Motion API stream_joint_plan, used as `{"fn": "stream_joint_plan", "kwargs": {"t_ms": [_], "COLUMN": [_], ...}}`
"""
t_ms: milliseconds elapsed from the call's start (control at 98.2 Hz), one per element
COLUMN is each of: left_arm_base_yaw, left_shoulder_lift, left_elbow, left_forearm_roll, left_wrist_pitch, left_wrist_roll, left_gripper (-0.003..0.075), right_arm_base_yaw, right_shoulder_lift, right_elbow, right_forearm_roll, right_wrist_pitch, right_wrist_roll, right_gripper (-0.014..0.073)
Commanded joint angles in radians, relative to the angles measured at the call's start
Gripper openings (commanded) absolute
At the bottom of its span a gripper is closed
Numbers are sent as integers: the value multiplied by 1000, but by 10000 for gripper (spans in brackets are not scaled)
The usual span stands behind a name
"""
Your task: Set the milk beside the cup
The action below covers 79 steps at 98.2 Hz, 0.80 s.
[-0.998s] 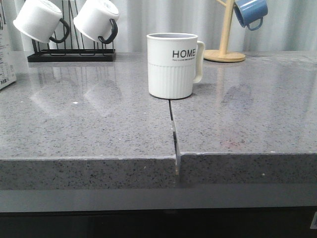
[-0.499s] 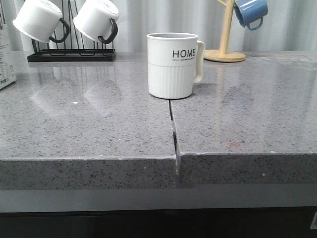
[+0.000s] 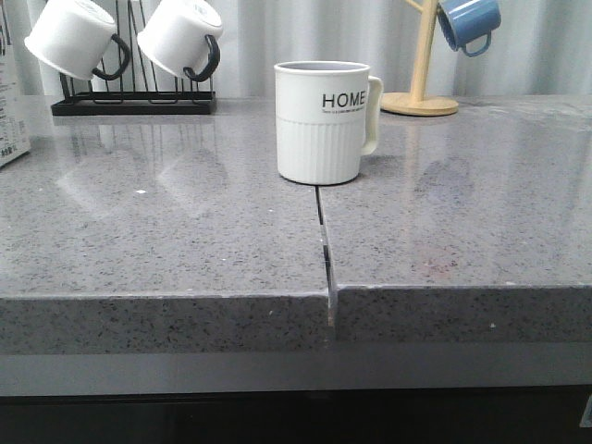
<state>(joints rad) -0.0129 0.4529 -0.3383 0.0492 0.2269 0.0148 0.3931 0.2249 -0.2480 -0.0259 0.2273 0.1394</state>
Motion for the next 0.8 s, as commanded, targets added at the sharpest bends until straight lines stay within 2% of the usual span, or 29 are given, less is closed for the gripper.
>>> {"fn": "stream_joint_plan", "kwargs": {"t_ms": [0, 51, 102, 132, 255, 499, 795], "left_arm_base_yaw": [5, 5, 5, 5, 5, 5, 5], "left_shoulder_lift": [64, 95, 128, 153, 246, 439, 605], "left_elbow": [-55, -65, -70, -76, -102, -189, -301], "left_forearm_roll": [-26, -37, -78, -100, -144, -141, -141], "left_wrist_pitch": [-110, -145, -181, -197, -220, -371, -450], "left_wrist_roll": [-2, -2, -2, -2, -2, -2, -2], "left_gripper": [407, 568, 681, 719, 654, 654, 654], "right_arm_base_yaw": [-2, -2, -2, -2, -2, -2, -2], "right_shoulder_lift": [7, 7, 7, 7, 7, 7, 7], "right_elbow": [-27, -27, -27, -27, -27, -27, -27], "right_forearm_roll": [0, 0, 0, 0, 0, 0, 0], "right_wrist_pitch": [-73, -73, -73, -73, -73, -73, -73], "right_wrist_roll": [-8, -8, -8, -8, -8, -8, -8], "right_gripper": [-69, -69, -69, -69, -69, -69, -69]}}
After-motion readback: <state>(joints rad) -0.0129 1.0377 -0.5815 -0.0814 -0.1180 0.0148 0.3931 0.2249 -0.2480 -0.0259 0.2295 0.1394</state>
